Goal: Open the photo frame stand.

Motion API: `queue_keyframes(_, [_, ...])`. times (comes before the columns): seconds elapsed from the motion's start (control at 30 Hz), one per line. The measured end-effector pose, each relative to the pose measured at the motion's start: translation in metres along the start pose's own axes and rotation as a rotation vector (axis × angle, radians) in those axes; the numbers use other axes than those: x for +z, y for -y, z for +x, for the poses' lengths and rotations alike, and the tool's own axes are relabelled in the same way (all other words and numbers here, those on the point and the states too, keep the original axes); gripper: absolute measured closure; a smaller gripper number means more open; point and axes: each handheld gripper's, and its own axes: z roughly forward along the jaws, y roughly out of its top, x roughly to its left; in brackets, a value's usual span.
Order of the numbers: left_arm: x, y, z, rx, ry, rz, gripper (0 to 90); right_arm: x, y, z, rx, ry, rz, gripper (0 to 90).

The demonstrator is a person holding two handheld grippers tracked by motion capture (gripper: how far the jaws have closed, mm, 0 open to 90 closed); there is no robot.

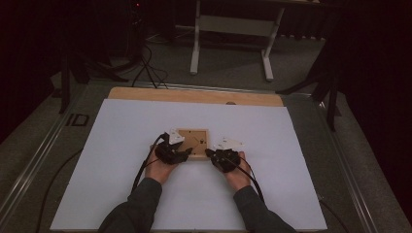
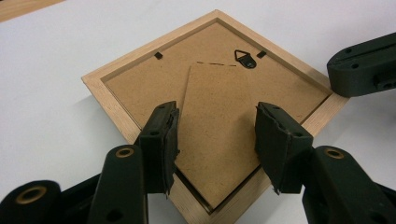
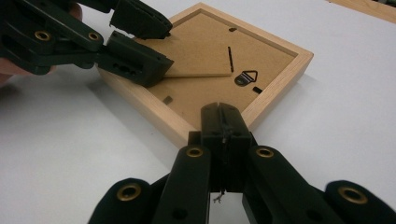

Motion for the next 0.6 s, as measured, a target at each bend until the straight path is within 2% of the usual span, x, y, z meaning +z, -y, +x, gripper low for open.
queue_keyframes(0.2, [-0.005,-0.005,-0.001,0.014,-0.008,-0.022,50.7,0.0,0.0,0.0,-0.001,-0.001,0.0,89.7])
queue_keyframes(0.5, [-0.006,-0.005,0.001,-0.01,0.008,-0.028,49.7,0.0,0.0,0.0,-0.003,0.001,-0.001,89.7])
queue_keyframes(0.6, [-0.011,-0.006,0.002,-0.027,0.01,-0.056,45.5,0.0,0.0,0.0,-0.004,0.0,-0.001,89.7])
